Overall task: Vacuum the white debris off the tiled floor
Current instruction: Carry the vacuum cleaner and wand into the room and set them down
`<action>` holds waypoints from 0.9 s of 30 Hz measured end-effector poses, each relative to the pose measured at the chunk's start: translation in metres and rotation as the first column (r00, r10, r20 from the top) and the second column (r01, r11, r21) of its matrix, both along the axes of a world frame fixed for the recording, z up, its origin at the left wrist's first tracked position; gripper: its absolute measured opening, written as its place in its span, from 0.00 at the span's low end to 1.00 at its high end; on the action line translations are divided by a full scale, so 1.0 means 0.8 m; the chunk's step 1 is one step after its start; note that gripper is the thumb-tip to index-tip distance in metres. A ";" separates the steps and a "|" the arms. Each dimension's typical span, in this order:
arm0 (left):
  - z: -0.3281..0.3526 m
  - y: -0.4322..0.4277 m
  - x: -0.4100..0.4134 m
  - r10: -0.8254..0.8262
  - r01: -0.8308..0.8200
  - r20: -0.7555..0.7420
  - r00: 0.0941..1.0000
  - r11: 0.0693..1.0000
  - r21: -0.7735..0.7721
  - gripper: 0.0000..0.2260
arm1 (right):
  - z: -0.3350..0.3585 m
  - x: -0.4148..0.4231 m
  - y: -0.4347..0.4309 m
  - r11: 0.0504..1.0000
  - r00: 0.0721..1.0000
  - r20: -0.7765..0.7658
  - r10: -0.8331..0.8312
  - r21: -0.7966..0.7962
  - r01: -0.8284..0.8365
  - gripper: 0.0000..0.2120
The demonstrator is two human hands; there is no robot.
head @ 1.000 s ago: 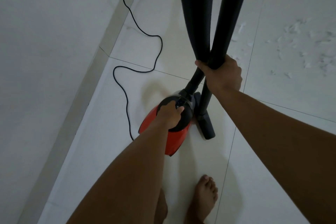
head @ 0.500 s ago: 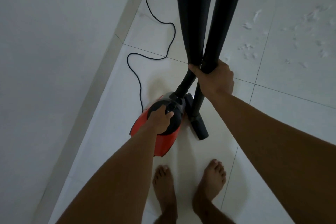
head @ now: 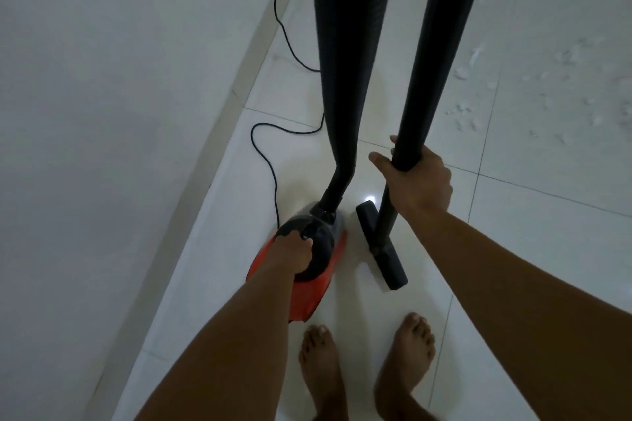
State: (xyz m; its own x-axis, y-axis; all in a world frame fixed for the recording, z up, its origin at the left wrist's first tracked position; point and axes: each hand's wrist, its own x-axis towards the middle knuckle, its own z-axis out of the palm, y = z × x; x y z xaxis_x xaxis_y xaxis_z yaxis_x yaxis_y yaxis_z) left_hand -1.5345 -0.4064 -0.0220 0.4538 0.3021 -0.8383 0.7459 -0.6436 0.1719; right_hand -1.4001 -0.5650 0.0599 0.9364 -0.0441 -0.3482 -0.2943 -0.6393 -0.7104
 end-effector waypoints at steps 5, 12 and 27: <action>0.124 0.002 0.073 0.132 -0.088 0.207 0.969 0.974 -0.210 0.36 | 0.065 0.011 -0.041 1.000 0.999 -0.035 0.010 0.004 -0.010 0.23; 0.388 0.009 0.184 0.351 -0.042 0.447 0.823 0.823 -0.567 0.26 | 0.132 0.009 -0.075 0.994 0.981 -0.161 0.105 0.032 -0.101 0.15; 0.543 -0.046 0.252 0.297 -0.262 -0.139 0.945 0.428 -0.865 0.34 | 0.172 0.008 -0.056 0.981 0.968 -0.193 0.163 0.133 -0.139 0.19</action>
